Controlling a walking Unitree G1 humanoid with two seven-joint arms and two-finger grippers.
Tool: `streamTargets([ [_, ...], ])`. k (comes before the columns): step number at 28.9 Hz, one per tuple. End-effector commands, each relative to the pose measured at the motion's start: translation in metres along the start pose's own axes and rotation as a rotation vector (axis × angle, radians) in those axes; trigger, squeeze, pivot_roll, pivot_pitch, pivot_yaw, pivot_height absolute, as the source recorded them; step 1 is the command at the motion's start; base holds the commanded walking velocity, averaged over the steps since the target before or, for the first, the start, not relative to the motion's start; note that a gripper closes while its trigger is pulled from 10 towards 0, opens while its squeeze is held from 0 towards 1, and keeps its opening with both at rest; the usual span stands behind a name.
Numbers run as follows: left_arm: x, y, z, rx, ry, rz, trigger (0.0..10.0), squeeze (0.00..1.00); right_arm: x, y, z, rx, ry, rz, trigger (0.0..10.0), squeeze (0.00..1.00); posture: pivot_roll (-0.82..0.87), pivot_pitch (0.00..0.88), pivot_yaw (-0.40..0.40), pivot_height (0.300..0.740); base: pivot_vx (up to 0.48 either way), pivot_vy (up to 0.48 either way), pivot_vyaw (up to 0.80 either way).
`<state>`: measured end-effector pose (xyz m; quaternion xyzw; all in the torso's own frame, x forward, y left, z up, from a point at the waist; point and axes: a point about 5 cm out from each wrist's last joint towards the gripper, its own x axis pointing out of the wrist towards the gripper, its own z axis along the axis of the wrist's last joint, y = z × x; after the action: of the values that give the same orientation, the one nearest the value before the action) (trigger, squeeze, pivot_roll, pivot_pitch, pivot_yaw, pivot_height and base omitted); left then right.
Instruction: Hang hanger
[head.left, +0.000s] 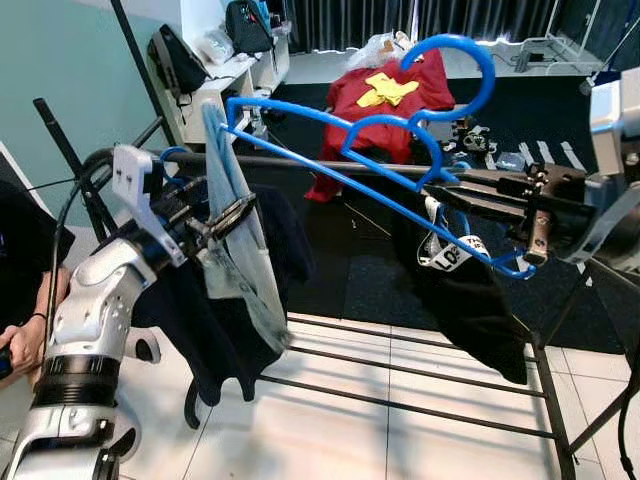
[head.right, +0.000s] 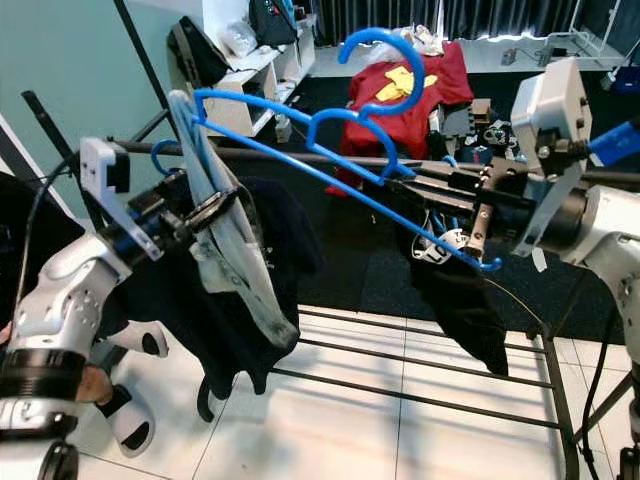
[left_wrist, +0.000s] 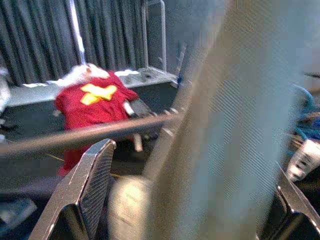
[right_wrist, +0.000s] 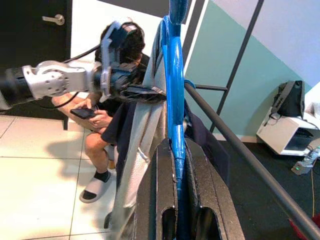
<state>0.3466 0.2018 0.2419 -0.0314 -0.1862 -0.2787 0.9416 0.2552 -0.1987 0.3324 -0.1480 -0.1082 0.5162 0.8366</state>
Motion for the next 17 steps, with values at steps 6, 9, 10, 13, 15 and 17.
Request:
streamTargets([
  [6, 0.001, -0.001, -0.006, -0.011, 0.014, 0.013, 1.0, 0.00, 0.001, 0.005, 0.003, 0.004, -0.008, 0.033, 0.0, 0.00, -0.13, 0.000, 0.063, 0.740, 0.000, 0.000, 0.00],
  [9, 0.001, -0.002, -0.008, 0.008, 0.030, 0.007, 0.0, 0.00, 0.000, 0.005, 0.003, 0.005, -0.006, 0.027, 0.0, 0.00, -0.13, 0.000, 0.063, 0.740, 0.000, 0.000, 0.00],
  [10, 0.001, -0.001, -0.008, 0.021, 0.037, 0.008, 0.0, 0.00, -0.001, 0.004, 0.003, 0.005, -0.004, 0.023, 0.0, 0.00, -0.13, 0.000, 0.063, 0.740, 0.000, 0.000, 0.00],
  [13, -0.001, 0.003, -0.008, 0.045, 0.052, 0.016, 0.0, 0.00, -0.003, 0.003, 0.003, 0.004, 0.001, 0.014, 0.0, 0.00, -0.13, 0.000, 0.063, 0.740, 0.000, 0.000, 0.00],
  [15, -0.001, 0.003, -0.008, 0.045, 0.052, 0.016, 0.0, 0.00, -0.003, 0.003, 0.003, 0.004, 0.001, 0.014, 0.0, 0.00, -0.13, 0.000, 0.063, 0.740, 0.000, 0.000, 0.00],
  [17, -0.008, 0.016, -0.007, 0.114, 0.090, 0.050, 0.0, 0.00, -0.010, 0.003, 0.000, 0.007, 0.042, -0.003, 0.0, 0.00, -0.13, 0.002, 0.062, 0.740, 0.000, 0.000, 0.00],
])
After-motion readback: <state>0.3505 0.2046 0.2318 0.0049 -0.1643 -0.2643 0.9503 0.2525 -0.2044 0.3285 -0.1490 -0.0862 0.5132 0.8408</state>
